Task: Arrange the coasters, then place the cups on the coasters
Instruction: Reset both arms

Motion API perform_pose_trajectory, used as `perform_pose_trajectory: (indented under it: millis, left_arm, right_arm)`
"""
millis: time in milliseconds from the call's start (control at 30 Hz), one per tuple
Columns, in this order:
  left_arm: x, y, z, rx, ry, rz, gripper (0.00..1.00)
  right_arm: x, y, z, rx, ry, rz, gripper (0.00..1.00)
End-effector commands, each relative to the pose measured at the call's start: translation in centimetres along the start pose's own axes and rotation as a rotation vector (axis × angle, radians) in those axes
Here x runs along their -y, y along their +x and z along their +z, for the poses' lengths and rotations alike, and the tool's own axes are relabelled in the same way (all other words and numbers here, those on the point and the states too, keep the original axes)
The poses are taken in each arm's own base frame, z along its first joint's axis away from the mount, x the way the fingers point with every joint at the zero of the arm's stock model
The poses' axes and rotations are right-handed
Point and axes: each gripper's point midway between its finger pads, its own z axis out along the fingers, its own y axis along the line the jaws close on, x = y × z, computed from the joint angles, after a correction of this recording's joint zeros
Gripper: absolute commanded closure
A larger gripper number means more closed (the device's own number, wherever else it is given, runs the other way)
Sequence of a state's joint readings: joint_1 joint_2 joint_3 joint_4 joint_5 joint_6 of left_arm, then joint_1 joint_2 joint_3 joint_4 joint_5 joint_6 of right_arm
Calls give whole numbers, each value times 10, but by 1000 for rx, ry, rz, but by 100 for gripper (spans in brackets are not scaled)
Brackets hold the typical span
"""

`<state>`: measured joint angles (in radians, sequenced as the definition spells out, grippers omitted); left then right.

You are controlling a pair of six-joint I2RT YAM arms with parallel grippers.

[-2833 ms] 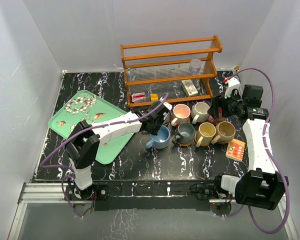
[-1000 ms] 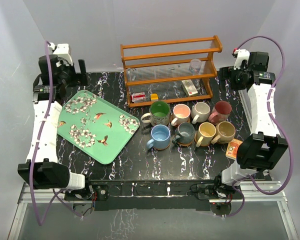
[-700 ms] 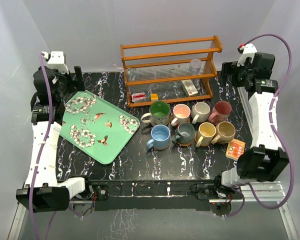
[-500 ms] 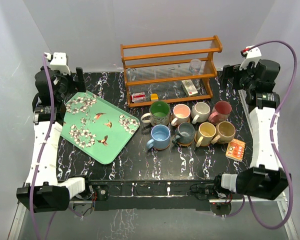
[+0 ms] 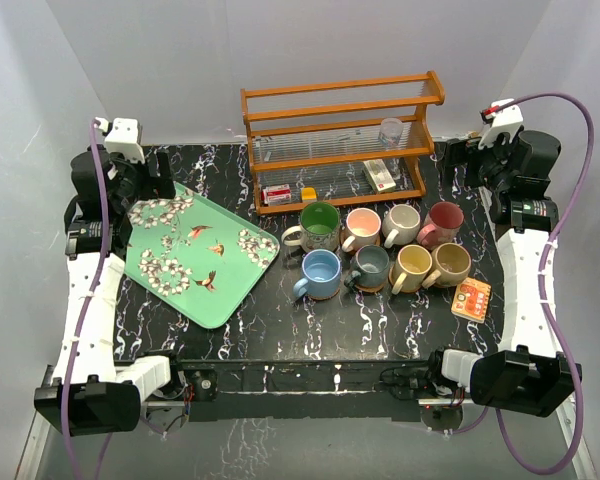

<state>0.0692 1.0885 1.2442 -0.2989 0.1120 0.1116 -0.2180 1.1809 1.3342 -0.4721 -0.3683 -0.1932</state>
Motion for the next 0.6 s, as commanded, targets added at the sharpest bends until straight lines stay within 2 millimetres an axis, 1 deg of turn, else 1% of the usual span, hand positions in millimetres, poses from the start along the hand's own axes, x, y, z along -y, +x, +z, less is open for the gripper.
perform_pose_trajectory:
  millis: [0,167,300,400,567]
  left_arm:
    - [7,-19,-14,40,64,-18,1]
    - [5,-20,-21,35,83,-41,1]
    - [3,-18,-20,26,76,-34,1]
    - [2,-21,-21,30,74,-27,1]
    - [1,-19,-20,24,71,-25,1]
  right_arm:
    - [0,-10,-2,36,-3,-26,2]
    - [-2,-10,-6,25,-6,-27,2]
    - [-3,-5,-7,13,-9,-31,2]
    - [-4,-4,-9,13,-11,-34,2]
    - [-4,-3,-10,8,-11,-41,2]
